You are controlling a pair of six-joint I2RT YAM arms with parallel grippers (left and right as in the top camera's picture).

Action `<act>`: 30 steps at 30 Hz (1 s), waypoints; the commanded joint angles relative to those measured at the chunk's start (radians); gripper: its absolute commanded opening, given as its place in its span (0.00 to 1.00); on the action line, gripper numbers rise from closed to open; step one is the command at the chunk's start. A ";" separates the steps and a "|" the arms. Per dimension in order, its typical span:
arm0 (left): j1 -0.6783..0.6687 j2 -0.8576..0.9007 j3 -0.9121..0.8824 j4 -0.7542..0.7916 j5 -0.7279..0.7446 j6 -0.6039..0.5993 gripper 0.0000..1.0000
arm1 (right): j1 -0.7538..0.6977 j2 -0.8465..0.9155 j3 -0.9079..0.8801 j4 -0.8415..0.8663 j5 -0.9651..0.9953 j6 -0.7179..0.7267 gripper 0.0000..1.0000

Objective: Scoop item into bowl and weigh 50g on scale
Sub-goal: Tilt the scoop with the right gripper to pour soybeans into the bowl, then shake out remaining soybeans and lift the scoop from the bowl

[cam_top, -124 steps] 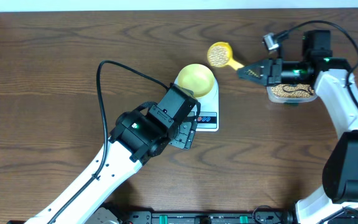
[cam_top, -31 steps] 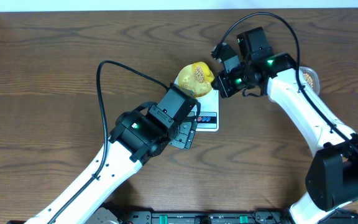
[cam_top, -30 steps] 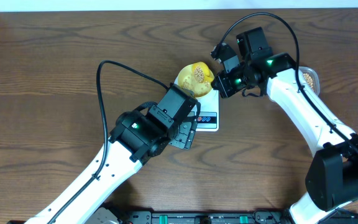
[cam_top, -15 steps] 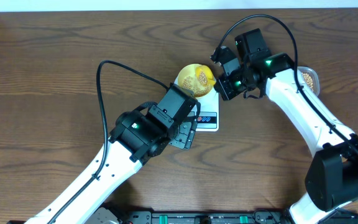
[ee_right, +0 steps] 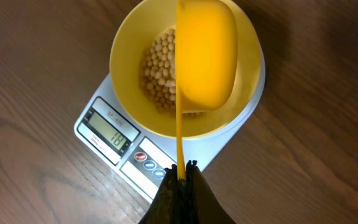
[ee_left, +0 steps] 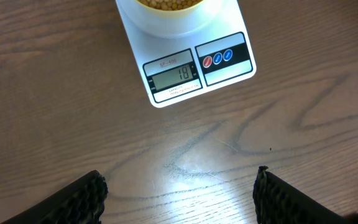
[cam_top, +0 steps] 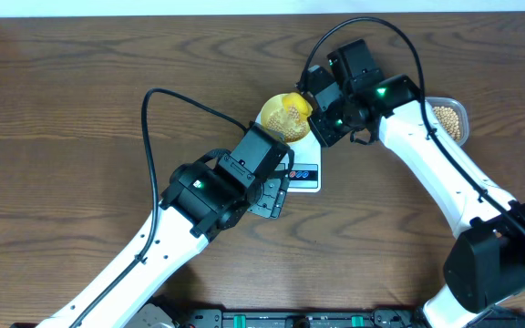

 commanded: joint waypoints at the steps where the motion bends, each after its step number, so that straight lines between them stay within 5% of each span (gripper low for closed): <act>1: 0.002 0.003 0.019 -0.002 0.001 0.008 0.78 | 0.017 -0.005 0.025 -0.001 0.031 -0.025 0.01; 30: 0.002 0.003 0.019 -0.002 0.001 0.008 0.78 | 0.118 -0.005 0.037 -0.034 0.273 -0.081 0.01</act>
